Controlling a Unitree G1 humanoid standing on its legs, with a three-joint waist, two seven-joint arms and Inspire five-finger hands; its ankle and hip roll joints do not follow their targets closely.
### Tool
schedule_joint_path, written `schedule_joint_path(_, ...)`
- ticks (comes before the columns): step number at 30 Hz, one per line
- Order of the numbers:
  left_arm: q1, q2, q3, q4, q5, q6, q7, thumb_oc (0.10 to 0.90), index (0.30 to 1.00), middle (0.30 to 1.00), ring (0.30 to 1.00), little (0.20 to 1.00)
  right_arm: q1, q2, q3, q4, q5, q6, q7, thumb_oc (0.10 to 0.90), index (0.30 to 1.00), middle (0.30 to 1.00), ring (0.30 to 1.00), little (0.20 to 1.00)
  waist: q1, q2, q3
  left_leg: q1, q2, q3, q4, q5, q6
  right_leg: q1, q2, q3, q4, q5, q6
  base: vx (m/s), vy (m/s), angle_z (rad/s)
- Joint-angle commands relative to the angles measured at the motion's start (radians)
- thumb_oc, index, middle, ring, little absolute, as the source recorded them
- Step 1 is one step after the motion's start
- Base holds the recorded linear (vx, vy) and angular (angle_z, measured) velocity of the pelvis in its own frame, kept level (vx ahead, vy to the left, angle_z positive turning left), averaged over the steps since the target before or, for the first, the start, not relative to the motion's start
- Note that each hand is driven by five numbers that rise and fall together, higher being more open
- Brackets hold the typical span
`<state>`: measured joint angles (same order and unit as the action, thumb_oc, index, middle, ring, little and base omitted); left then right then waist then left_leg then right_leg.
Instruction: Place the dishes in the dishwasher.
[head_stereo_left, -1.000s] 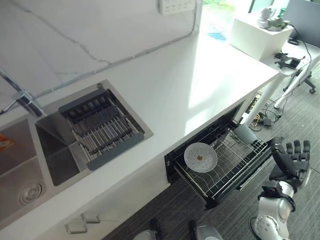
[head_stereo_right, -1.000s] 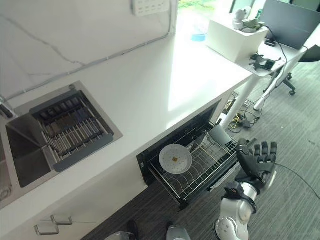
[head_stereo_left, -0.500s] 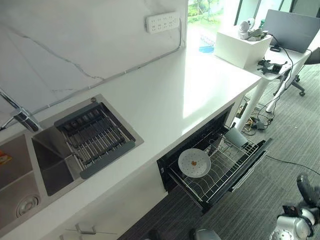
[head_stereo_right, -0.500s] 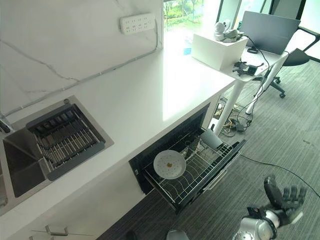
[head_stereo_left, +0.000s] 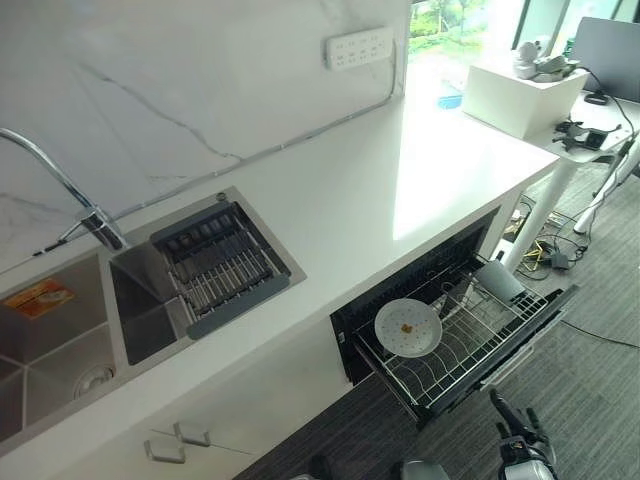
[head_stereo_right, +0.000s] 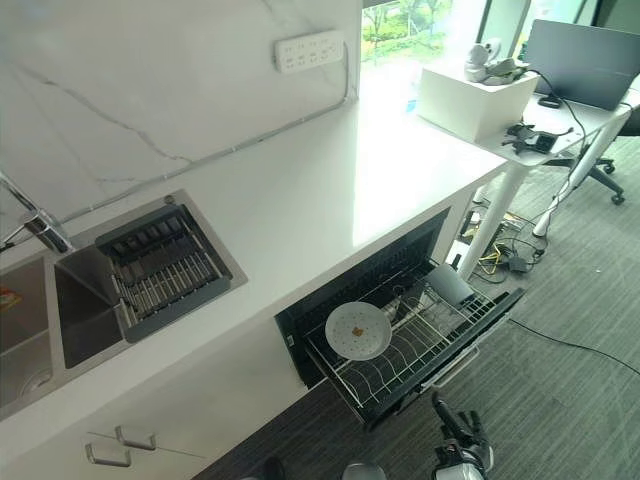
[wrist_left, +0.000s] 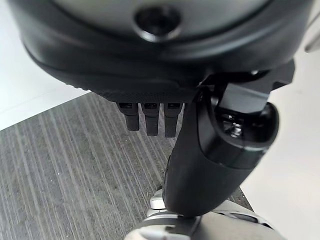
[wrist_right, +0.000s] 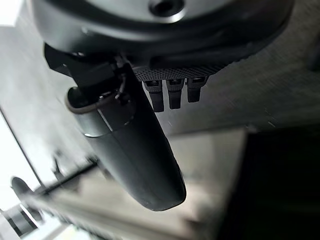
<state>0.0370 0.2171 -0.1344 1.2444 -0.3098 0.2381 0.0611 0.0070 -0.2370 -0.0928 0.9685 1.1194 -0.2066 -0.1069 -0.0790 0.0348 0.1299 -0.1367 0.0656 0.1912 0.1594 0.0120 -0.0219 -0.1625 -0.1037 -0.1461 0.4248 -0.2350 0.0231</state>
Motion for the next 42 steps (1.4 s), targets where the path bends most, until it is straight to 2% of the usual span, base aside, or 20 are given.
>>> schedule_joint_path(1,-0.041,0.001,-0.013,0.017,0.0,-0.003,0.009,0.8,0.9,0.9,0.9,0.9,-0.106,-0.055,0.001,0.009,-0.11,0.049,0.107,0.8,0.9,0.9,0.9,0.9,0.006,-0.013,0.04,0.032,0.004,-0.011,0.141,-0.189,-0.011,0.091,0.007,-0.037,-0.125,0.062,0.043,0.08,-0.022,0.19)
schedule_joint_path(6,-0.039,-0.001,-0.02,0.013,0.023,0.014,0.02,0.8,0.9,0.9,0.9,0.9,-0.137,-0.059,0.048,0.043,-0.218,0.076,0.176,0.8,0.9,0.9,0.9,0.9,0.027,-0.012,0.047,0.042,-0.004,-0.025,0.141,-0.187,-0.007,0.101,-0.001,-0.051,-0.125,0.069,0.048,0.08,-0.018,0.09)
schedule_joint_path(8,-0.048,0.0,-0.027,0.002,0.019,0.027,0.03,0.8,0.9,0.9,0.9,0.9,-0.161,-0.062,0.07,0.028,-0.22,0.065,0.177,0.8,0.9,0.9,0.9,0.9,0.035,-0.011,0.054,0.035,-0.006,-0.029,0.141,-0.183,-0.006,0.089,-0.004,-0.052,-0.125,0.075,0.05,0.0,-0.019,0.1)
schedule_joint_path(12,-0.133,0.026,-0.05,-0.047,-0.041,0.088,0.057,0.8,0.9,0.9,0.9,0.9,-0.356,-0.137,0.125,-0.034,-0.242,0.043,0.15,0.8,0.9,0.9,0.9,0.9,0.065,0.002,0.117,-0.061,-0.018,-0.055,0.141,-0.162,0.006,-0.024,-0.005,-0.031,-0.125,0.106,0.056,-0.19,-0.003,-0.01)
schedule_joint_path(15,-0.155,0.031,-0.054,-0.044,-0.048,0.094,0.061,0.8,0.9,0.9,0.9,0.9,-0.43,-0.156,0.143,-0.036,-0.285,0.035,0.134,0.8,0.9,0.9,0.9,0.9,0.075,0.004,0.142,-0.085,-0.023,-0.063,0.141,-0.153,0.011,-0.046,-0.005,-0.031,-0.125,0.116,0.056,-0.09,0.016,0.06)
schedule_joint_path(18,-0.171,0.033,-0.06,-0.047,-0.054,0.095,0.069,0.8,0.9,0.9,0.9,0.9,-0.511,-0.2,0.178,-0.044,-0.451,-0.012,0.069,0.8,0.9,0.9,0.9,0.9,0.088,0.006,0.176,-0.1,-0.033,-0.076,0.141,-0.141,0.017,-0.061,-0.008,-0.034,-0.125,0.131,0.056,-0.01,0.034,0.08)
schedule_joint_path(19,-0.177,0.035,-0.064,-0.048,-0.057,0.092,0.071,0.8,0.9,0.9,0.9,0.9,-0.547,-0.236,0.195,-0.043,-0.555,-0.031,0.03,0.8,0.9,0.9,0.9,0.9,0.093,0.006,0.188,-0.108,-0.039,-0.082,0.141,-0.136,0.021,-0.069,-0.009,-0.036,-0.125,0.138,0.058,0.01,0.033,0.17)
schedule_joint_path(20,-0.18,0.038,-0.068,-0.052,-0.057,0.093,0.072,0.8,0.9,0.9,0.9,0.9,-0.574,-0.264,0.211,-0.043,-0.603,-0.054,0.017,0.8,0.9,0.9,0.9,0.9,0.101,0.006,0.196,-0.115,-0.043,-0.086,0.141,-0.132,0.022,-0.074,-0.009,-0.037,-0.125,0.143,0.059,0.01,0.033,0.17)
schedule_joint_path(23,-0.191,0.049,-0.076,-0.067,-0.054,0.097,0.075,0.8,0.9,0.9,0.9,0.9,-0.642,-0.325,0.251,-0.039,-0.688,-0.056,0.018,0.8,0.9,0.9,0.9,0.9,0.118,0.005,0.213,-0.132,-0.051,-0.098,0.141,-0.122,0.025,-0.086,-0.009,-0.041,-0.125,0.152,0.062,0.0,0.021,0.1)
schedule_joint_path(29,-0.213,0.086,-0.089,-0.083,-0.043,0.102,0.063,0.8,0.9,0.9,0.9,0.9,-0.786,-0.422,0.341,-0.023,-0.759,-0.083,0.061,0.8,0.9,0.9,0.9,0.9,0.161,-0.005,0.245,-0.162,-0.061,-0.12,0.141,-0.107,0.029,-0.101,-0.009,-0.059,-0.125,0.163,0.07,0.02,0.003,0.13)
schedule_joint_path(35,-0.215,0.134,-0.095,-0.077,-0.028,0.077,0.057,0.8,0.9,0.9,0.9,0.9,-0.947,-0.454,0.451,0.02,-0.75,-0.122,-0.005,0.8,0.9,0.9,0.9,0.9,0.226,-0.033,0.264,-0.2,-0.067,-0.152,0.141,-0.087,0.033,-0.105,-0.005,-0.101,-0.125,0.179,0.074,0.09,-0.034,0.25)
schedule_joint_path(42,-0.217,0.167,-0.092,-0.087,-0.027,0.067,0.047,0.8,0.9,0.9,0.9,0.9,-1.063,-0.471,0.491,0.028,-0.74,-0.132,-0.073,0.8,0.9,0.9,0.9,0.9,0.271,-0.05,0.276,-0.239,-0.078,-0.179,0.141,-0.077,0.036,-0.115,0.003,-0.135,-0.125,0.18,0.072,0.06,0.003,0.2)
